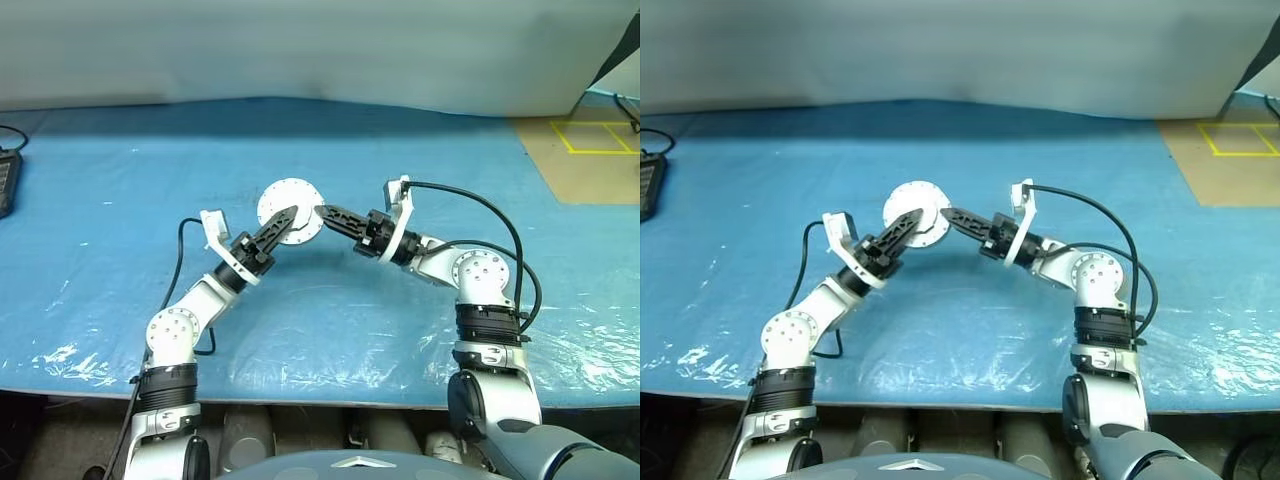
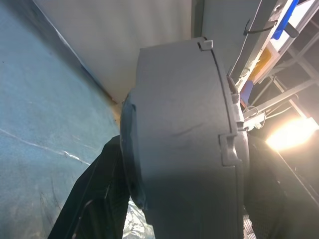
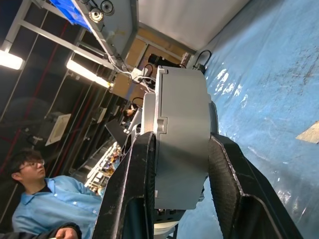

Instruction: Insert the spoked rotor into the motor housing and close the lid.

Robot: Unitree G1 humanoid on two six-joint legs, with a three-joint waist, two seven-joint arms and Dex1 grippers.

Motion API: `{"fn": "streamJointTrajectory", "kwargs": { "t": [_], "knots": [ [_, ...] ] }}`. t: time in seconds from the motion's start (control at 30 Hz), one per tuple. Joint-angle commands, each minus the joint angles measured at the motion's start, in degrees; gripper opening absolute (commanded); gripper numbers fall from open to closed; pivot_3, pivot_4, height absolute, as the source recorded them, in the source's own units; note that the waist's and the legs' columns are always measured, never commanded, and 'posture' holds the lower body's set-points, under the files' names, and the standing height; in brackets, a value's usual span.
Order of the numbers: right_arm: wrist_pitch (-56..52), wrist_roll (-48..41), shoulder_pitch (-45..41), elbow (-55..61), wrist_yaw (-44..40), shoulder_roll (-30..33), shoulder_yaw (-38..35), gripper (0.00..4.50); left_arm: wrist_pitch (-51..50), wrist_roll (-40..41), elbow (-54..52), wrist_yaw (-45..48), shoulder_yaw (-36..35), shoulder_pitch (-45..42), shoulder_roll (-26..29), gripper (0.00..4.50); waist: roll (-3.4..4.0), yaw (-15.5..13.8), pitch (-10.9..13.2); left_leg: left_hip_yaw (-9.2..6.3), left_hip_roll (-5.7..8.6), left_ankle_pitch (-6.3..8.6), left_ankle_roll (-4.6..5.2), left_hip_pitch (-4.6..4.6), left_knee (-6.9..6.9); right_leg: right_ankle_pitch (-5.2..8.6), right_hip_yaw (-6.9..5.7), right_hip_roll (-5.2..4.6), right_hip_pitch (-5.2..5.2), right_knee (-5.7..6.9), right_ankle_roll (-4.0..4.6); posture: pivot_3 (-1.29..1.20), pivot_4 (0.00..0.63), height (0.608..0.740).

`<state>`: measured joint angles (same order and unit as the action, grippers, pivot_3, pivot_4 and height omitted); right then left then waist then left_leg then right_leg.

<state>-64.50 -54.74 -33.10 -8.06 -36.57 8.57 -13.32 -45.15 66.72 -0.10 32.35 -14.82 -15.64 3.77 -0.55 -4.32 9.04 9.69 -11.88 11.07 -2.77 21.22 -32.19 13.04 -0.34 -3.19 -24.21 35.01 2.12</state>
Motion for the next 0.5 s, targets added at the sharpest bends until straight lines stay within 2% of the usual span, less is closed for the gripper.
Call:
{"fn": "streamJointTrajectory", "kwargs": {
  "t": [0.03,0.13,0.23,0.37,0.5],
  "knots": [
    [4.85,2.29,-0.31,1.45,-2.47,0.8,1.85,2.14,1.37,-0.35,-1.04,-0.51,-0.55,-0.86,0.03,2.63,0.0,0.04,0.0,0.0,0.0,0.0,0.0,0.0,-0.02,0.0,0.0,0.0,0.0,0.02,0.0,0.0,0.15,0.74],
    [12.24,6.26,-0.18,0.87,-0.69,-0.6,1.82,3.18,2.1,-1.32,-1.04,-0.75,-0.56,-0.63,-0.08,2.63,0.0,0.18,0.0,-0.02,0.0,0.0,0.0,-0.02,-0.03,0.0,0.0,0.0,0.0,0.08,0.0,0.0,0.15,0.74],
    [26.39,11.07,0.01,-0.81,0.3,-4.36,0.09,4.21,3.22,-2.7,-0.39,-0.53,-0.82,-0.76,0.14,2.63,0.0,0.35,0.0,-0.02,-0.02,0.0,0.0,-0.03,-0.07,0.0,0.0,0.0,0.0,0.13,0.0,0.0,0.15,0.74],
    [32.49,14.52,-0.96,-4.22,1.3,-4.8,0.0,4.21,5.46,-3.77,0.8,-0.99,-2.07,-1.79,0.0,2.63,0.0,0.34,0.0,-0.02,0.01,0.0,0.01,-0.01,-0.09,0.0,0.01,-0.02,-0.01,0.14,0.01,0.0,0.15,0.74],
    [35.86,17.5,-1.77,-7.61,1.37,-3.48,0.72,4.21,16.37,-9.5,7.57,-5.95,-6.99,-6.19,-0.39,2.63,-0.01,0.36,0.0,-0.05,0.0,0.0,0.01,-0.01,-0.15,0.0,0.01,-0.01,-0.01,0.22,0.01,0.0,0.15,0.74]
  ]
}}
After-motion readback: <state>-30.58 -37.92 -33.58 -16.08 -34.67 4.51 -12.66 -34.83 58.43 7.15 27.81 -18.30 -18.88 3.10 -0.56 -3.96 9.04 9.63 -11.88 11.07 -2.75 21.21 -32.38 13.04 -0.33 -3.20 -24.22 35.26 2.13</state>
